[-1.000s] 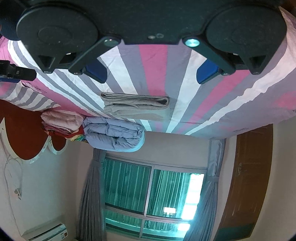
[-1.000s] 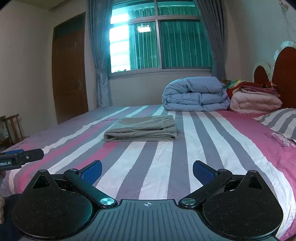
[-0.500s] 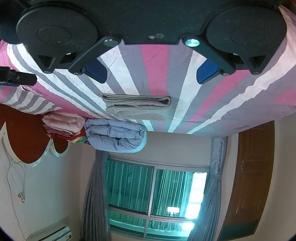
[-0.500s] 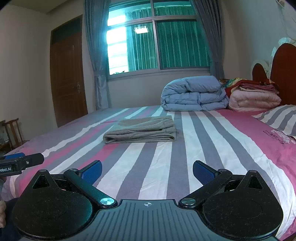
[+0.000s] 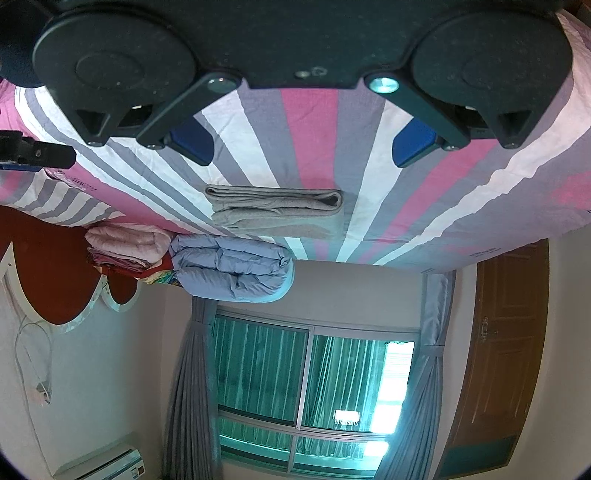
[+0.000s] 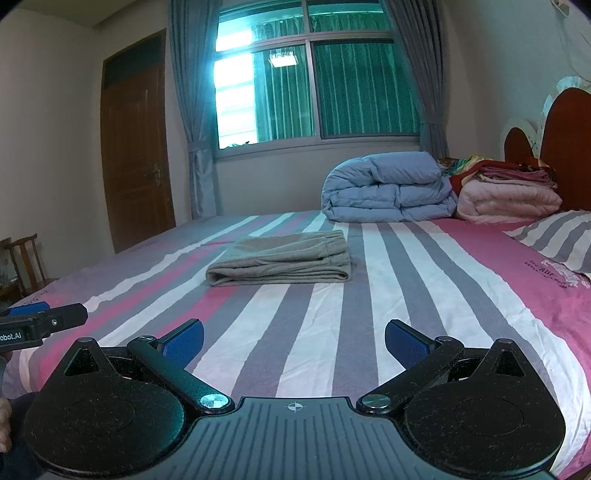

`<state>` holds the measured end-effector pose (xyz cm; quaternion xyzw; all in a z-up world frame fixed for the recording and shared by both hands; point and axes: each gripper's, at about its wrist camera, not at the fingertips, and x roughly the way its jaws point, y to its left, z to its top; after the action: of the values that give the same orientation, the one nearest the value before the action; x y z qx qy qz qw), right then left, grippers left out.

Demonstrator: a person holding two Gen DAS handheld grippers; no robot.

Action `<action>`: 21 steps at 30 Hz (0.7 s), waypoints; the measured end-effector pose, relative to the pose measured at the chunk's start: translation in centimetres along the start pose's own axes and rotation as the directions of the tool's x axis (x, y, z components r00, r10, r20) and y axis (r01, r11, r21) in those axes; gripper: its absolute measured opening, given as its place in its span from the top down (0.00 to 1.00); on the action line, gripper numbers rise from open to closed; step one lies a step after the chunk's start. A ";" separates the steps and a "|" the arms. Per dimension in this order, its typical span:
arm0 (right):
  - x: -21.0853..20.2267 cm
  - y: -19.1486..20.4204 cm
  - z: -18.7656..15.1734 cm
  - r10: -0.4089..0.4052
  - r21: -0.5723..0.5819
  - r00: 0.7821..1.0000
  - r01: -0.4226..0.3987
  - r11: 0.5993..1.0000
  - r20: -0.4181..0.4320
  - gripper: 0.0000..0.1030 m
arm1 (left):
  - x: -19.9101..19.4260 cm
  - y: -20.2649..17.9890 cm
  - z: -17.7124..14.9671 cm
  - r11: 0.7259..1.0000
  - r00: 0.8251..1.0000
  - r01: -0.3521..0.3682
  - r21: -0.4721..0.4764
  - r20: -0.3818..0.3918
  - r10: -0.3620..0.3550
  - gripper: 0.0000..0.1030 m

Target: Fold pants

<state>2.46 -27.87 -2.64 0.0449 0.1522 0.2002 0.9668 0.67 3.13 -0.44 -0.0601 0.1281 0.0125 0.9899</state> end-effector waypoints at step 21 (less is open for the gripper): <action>0.0 -0.3 0.0 0.004 -0.003 1.000 -0.004 1.000 -0.003 0.00 | -0.1 0.0 0.2 1.000 1.000 0.007 0.008 0.002 -0.007 0.06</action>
<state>2.57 -28.17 -2.66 0.0436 0.1533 0.2023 0.9663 0.66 3.16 -0.28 -0.0566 0.1270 0.0085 0.9902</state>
